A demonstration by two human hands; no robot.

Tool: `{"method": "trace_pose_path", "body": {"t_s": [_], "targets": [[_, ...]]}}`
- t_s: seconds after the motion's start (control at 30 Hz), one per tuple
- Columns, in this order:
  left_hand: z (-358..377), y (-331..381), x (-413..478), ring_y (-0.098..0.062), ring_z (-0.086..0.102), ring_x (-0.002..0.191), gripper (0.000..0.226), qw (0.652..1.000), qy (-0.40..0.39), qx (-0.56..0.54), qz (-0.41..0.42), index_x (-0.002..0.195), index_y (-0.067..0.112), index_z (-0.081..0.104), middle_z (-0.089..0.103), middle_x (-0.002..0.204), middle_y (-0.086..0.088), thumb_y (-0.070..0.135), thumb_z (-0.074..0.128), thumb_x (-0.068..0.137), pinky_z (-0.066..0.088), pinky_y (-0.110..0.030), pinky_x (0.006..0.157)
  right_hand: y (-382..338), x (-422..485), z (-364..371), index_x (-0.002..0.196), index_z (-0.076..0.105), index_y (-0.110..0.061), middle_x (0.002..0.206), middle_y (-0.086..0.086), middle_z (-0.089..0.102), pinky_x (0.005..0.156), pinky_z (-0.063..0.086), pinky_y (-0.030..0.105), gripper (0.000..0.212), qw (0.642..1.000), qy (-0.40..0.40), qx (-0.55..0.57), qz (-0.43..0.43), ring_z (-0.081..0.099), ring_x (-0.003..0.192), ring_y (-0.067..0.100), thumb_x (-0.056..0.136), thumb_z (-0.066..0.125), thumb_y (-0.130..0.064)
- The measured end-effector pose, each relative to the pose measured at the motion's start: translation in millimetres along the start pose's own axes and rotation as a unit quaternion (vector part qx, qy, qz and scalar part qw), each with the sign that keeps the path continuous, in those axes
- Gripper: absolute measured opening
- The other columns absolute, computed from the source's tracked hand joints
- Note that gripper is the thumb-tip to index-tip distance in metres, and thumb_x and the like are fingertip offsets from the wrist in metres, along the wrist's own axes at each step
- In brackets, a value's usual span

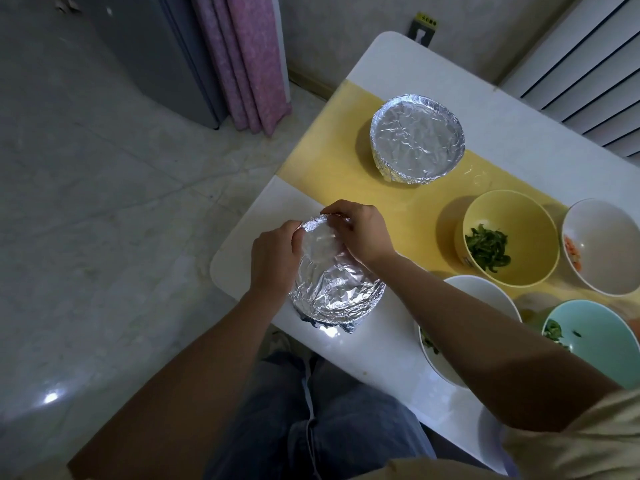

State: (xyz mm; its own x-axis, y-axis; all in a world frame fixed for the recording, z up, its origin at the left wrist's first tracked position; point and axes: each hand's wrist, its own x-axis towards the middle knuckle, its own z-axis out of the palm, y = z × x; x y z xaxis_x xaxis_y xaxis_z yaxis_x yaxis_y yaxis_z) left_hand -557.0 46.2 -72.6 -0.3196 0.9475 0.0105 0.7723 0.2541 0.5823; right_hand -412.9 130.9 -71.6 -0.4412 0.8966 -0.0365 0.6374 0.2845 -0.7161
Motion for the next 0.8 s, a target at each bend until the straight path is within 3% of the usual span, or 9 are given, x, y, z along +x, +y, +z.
{"method": "trace_pose_path", "body": {"t_s": [0.17,0.3,0.43,0.47,0.5,0.57,0.63,0.8], "targets": [[-1.2,0.5,1.3,-0.038,0.064,0.066,0.019,1.000,0.008,0.017,-0.002,0.098,0.006,0.070,0.070,0.071,-0.014,0.017,0.055,0.097,0.041,-0.034,0.061,0.7,0.7,3.2,0.096,0.072,-0.013,0.089,0.003,0.074,0.072,0.055,0.041,0.019,1.000,-0.004,-0.007,-0.010,0.069,0.082,0.025,0.085,0.057,-0.011],[-5.1,0.7,-1.4,-0.024,0.067,0.071,0.023,0.998,0.003,-0.047,-0.038,0.101,0.009,0.072,0.074,0.079,-0.006,0.025,0.055,0.098,0.038,-0.024,0.064,4.3,0.9,2.8,0.098,0.073,-0.013,0.089,0.002,0.075,0.073,0.055,0.039,0.018,1.000,-0.004,0.000,-0.013,0.069,0.082,0.022,0.087,0.060,-0.009],[-11.9,-3.0,-7.5,-0.009,0.055,0.049,0.037,0.994,-0.040,-0.094,-0.049,0.071,0.016,0.060,0.057,0.052,0.005,0.025,0.043,0.102,0.043,-0.028,0.057,-2.4,-3.1,1.2,0.107,0.072,-0.011,0.100,0.007,0.073,0.077,0.055,0.041,0.025,0.998,0.032,-0.007,-0.045,0.068,0.087,0.025,0.083,0.063,-0.010],[-14.3,-5.2,-9.2,-0.007,0.054,0.047,0.036,0.993,-0.043,-0.100,-0.051,0.071,0.016,0.060,0.055,0.051,0.006,0.022,0.043,0.102,0.040,-0.024,0.054,-6.1,-4.9,0.9,0.107,0.071,-0.010,0.102,0.007,0.071,0.077,0.055,0.042,0.027,0.996,0.052,-0.011,-0.066,0.067,0.088,0.026,0.081,0.064,-0.011],[-16.6,-8.1,-11.2,-0.007,0.054,0.049,0.033,0.993,-0.042,-0.102,-0.052,0.077,0.012,0.064,0.058,0.055,0.005,0.020,0.044,0.102,0.039,-0.021,0.053,-11.7,-8.1,1.0,0.105,0.070,-0.010,0.099,0.007,0.070,0.076,0.053,0.042,0.026,0.994,0.073,-0.011,-0.085,0.065,0.087,0.026,0.080,0.065,-0.012],[-19.0,-14.8,-14.0,-0.014,0.060,0.063,0.029,0.994,-0.029,-0.092,-0.051,0.090,0.009,0.069,0.067,0.073,-0.003,0.021,0.045,0.101,0.044,-0.028,0.060,-26.6,-20.3,2.0,0.096,0.069,-0.011,0.088,0.004,0.065,0.071,0.050,0.041,0.016,0.988,0.097,-0.002,-0.120,0.062,0.079,0.024,0.081,0.068,-0.012],[-20.2,-20.7,-17.6,-0.022,0.061,0.073,0.025,0.994,-0.008,-0.081,-0.072,0.090,0.011,0.068,0.067,0.084,-0.007,0.022,0.047,0.098,0.040,-0.031,0.065,-40.8,-41.5,6.0,0.088,0.067,-0.011,0.080,0.003,0.061,0.065,0.046,0.036,0.007,0.984,0.081,-0.008,-0.159,0.057,0.071,0.021,0.081,0.070,-0.013],[-29.2,-24.7,-37.4,-0.019,0.051,0.066,0.020,0.991,0.011,-0.055,-0.123,0.080,0.009,0.058,0.059,0.072,0.001,0.022,0.054,0.095,0.033,-0.029,0.063,-52.2,-103.3,26.8,0.086,0.058,-0.011,0.079,0.002,0.060,0.052,0.042,0.029,0.040,0.981,-0.006,-0.097,-0.166,0.056,0.063,0.023,0.066,0.084,-0.032]]}}
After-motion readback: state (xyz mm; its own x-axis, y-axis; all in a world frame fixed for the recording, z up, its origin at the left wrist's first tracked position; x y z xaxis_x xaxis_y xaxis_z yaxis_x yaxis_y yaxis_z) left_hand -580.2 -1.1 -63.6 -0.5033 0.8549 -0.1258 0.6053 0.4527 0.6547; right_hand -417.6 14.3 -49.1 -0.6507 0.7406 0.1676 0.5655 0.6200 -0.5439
